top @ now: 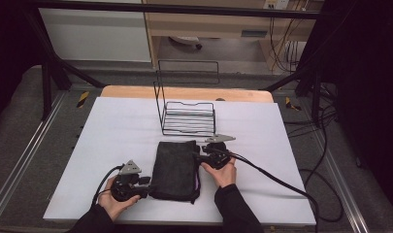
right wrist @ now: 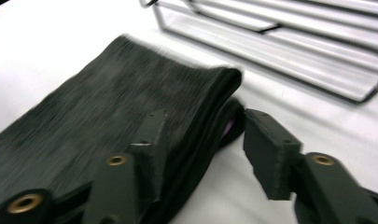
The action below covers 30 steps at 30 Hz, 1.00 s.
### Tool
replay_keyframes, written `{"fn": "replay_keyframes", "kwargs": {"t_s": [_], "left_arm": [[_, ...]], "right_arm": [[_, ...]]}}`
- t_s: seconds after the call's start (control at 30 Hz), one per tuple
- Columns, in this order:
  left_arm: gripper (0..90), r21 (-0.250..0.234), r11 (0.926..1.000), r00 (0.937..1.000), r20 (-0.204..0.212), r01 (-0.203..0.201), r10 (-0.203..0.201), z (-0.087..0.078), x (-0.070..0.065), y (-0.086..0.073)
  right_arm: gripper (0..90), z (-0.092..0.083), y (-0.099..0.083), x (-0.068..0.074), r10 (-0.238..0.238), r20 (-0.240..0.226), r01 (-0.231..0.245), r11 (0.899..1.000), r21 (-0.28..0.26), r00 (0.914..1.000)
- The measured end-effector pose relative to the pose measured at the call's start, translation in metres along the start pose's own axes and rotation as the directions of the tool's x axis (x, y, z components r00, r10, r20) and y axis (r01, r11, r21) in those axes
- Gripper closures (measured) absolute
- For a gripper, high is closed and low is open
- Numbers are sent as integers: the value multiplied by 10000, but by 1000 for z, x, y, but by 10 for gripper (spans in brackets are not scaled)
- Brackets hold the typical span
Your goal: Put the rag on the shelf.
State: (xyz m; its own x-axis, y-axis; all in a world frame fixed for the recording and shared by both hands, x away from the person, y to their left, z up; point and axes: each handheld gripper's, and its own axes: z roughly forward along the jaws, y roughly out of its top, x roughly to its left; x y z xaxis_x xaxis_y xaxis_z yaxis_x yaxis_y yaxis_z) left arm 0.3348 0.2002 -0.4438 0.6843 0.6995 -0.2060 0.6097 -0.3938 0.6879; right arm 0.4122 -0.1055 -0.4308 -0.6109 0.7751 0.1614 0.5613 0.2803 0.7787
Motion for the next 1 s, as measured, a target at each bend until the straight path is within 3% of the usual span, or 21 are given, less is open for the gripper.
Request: {"fn": "replay_keyframes", "kwargs": {"t_s": [0.13,0.23,0.33,0.43,0.5,0.6,0.7,0.87,0.93,1.0], "left_arm": [[643,152,9998,9998,70,161,-162,1,-4,-1],[679,209,9992,9993,91,353,-355,2,-6,-2],[720,318,9982,9986,89,509,-512,3,-8,-2],[769,365,9979,9985,40,535,-537,3,-11,-1],[804,431,9980,9989,47,470,-473,3,-11,0],[841,482,9975,9986,85,521,-526,3,-11,1],[855,476,9967,9975,224,653,-665,2,-9,1],[863,361,9956,9930,773,864,-890,-6,-8,3],[863,262,9951,9873,1253,950,-976,-10,-10,4],[863,325,9966,9868,1412,756,-795,-12,-17,4]], "right_arm": [[348,-24,-19,10,264,-802,-253,9996,148,9964],[321,-33,-40,23,89,-1115,-48,9993,366,9937],[331,-32,-56,33,50,-1412,31,9984,567,9900],[364,-26,-60,36,343,-1611,-255,9981,566,9863],[406,-21,-61,36,482,-1605,-382,9972,648,9859],[552,-20,-63,40,638,-1692,-549,9969,569,9835],[748,-19,-64,42,1121,-2079,-971,9920,811,9717],[821,-27,-57,40,1355,-2291,-1161,9886,961,9639],[822,-43,-50,39,1214,-2329,-1046,9910,835,9649],[821,-51,-50,41,1178,-2356,-979,9907,942,9647]]}}
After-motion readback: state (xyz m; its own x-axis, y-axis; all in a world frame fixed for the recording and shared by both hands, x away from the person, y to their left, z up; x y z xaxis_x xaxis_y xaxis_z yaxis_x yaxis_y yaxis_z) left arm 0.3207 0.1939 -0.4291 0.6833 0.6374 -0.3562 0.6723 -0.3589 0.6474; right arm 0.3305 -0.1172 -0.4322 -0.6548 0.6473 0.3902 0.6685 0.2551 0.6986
